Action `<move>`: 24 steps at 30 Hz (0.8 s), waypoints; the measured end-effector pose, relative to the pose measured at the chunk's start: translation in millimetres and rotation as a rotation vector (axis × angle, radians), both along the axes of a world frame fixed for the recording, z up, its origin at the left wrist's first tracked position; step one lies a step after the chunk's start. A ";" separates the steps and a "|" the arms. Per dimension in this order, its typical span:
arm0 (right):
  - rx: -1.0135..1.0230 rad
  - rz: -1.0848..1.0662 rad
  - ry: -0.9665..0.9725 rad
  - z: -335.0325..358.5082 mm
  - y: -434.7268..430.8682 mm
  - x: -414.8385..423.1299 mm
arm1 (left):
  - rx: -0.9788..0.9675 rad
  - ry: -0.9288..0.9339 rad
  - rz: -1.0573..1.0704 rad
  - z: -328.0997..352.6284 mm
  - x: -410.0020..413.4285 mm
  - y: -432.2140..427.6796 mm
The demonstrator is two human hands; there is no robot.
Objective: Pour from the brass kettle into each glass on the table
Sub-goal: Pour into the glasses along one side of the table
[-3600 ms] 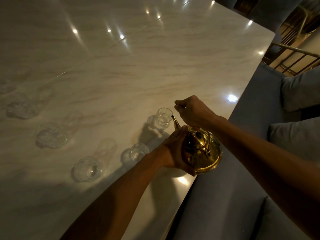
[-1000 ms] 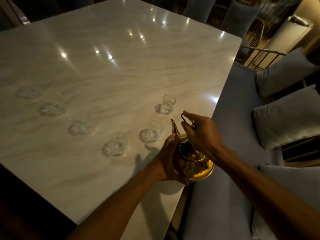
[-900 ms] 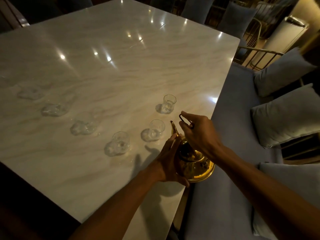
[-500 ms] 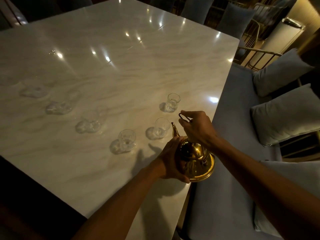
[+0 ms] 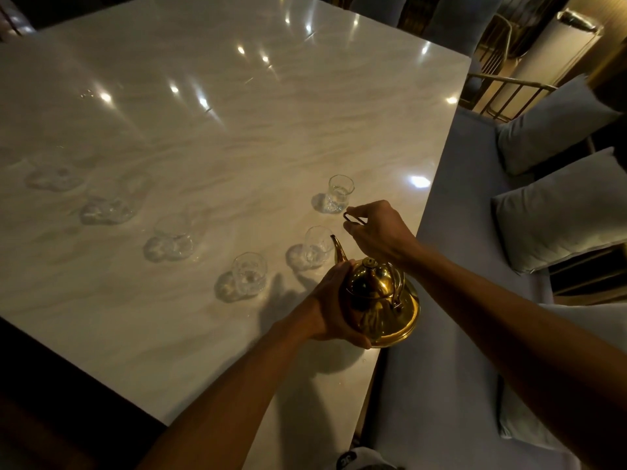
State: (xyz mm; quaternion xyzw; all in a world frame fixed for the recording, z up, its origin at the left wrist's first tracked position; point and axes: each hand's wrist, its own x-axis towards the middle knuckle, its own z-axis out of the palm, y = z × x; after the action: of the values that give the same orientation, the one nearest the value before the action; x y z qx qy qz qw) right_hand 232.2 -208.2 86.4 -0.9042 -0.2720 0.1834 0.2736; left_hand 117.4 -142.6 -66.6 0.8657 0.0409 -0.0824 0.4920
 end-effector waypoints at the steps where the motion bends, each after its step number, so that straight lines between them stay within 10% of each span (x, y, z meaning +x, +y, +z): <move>1: -0.009 0.003 0.009 -0.7 2.3 2.0 | -0.010 0.006 0.005 -1.0 0.9 0.6; 24: -0.112 -0.019 0.113 -3.2 21.5 16.2 | -0.240 -0.029 0.025 5.9 4.4 3.9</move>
State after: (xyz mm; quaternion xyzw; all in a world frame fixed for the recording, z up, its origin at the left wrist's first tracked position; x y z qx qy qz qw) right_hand 248.4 -186.6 83.3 -0.9088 -0.2369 0.2463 0.2392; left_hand 121.8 -138.7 -60.7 0.8012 0.0345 -0.0682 0.5935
